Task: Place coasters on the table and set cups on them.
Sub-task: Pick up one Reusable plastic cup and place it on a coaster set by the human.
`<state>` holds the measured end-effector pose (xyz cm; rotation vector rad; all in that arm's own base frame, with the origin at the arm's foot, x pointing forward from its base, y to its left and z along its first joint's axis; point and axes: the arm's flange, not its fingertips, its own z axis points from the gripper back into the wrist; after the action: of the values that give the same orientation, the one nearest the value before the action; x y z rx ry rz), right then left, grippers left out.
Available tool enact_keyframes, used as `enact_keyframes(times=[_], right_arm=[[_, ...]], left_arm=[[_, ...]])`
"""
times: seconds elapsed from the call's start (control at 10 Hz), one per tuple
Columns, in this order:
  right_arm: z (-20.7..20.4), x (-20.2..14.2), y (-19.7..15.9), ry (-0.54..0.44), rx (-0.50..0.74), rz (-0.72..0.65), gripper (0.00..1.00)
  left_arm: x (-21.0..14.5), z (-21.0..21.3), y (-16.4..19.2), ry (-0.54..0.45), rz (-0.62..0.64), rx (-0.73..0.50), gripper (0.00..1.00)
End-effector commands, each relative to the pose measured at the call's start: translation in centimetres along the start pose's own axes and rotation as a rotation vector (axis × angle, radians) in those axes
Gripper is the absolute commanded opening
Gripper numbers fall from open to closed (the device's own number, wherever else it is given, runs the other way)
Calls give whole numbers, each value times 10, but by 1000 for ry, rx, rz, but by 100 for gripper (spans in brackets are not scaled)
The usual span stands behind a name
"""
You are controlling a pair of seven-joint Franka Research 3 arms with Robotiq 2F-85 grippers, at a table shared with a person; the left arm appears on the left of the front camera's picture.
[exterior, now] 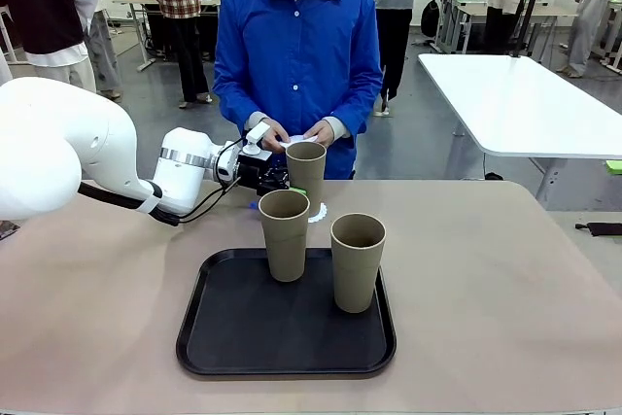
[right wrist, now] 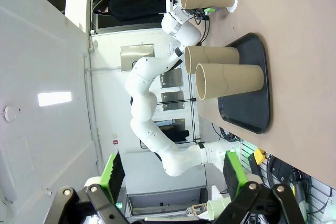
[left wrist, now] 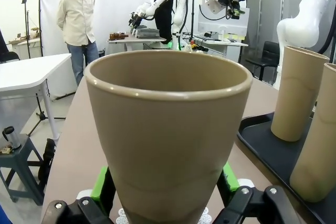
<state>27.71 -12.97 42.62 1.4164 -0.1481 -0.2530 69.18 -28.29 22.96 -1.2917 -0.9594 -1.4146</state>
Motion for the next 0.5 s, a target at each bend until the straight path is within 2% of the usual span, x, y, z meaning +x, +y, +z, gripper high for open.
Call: enact_keyframes(times=[0.0,0.4], right_arm=[[0,0,1,-3,6,4,100],[0,0,1,-3,6,4,100]], left_arm=[[4,1,6,6,15,-22,100],[6,3,6,12,4,-45,100]])
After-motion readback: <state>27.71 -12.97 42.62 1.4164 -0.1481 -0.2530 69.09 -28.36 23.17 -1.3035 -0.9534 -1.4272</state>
